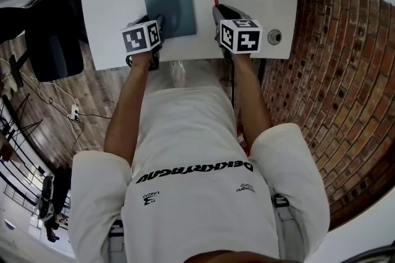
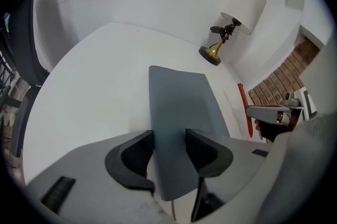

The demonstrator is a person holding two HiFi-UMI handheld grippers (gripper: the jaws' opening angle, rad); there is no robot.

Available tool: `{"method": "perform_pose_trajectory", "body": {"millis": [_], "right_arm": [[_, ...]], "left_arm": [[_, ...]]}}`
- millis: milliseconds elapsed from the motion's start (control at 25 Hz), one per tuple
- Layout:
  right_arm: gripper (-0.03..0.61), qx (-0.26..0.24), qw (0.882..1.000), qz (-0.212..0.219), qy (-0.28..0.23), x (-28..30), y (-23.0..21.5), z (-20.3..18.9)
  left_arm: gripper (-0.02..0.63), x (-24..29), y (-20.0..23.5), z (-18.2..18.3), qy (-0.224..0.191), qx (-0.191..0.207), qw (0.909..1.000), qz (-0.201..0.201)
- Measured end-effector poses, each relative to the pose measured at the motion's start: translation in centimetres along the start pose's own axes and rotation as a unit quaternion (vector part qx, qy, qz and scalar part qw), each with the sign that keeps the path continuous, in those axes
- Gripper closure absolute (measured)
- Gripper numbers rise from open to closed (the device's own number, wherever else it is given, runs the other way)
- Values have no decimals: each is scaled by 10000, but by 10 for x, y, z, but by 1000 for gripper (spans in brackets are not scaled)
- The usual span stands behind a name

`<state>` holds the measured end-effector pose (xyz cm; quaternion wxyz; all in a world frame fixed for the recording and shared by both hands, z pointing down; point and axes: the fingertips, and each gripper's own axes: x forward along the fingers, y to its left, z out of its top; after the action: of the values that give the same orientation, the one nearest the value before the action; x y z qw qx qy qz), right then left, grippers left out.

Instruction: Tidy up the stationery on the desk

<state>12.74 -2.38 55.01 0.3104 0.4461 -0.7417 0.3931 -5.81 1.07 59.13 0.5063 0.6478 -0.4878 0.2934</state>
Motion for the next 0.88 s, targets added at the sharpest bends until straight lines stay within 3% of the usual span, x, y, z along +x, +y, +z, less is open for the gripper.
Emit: {"method": "perform_pose_trajectory", "body": {"millis": [320,600,880], "right_arm": [[528,-19,10000,-29,-40,-3,0,0],[528,42,10000,-70,-44,-2,1,0],[528,852,9962,167,-6,13,3,-3]], "left_arm": [[425,2,-4,4,31,273,9996,-77],[428,1,-5,2,109,145,9998,-89],[428,0,-5,2,61,156,9998,-110]]}}
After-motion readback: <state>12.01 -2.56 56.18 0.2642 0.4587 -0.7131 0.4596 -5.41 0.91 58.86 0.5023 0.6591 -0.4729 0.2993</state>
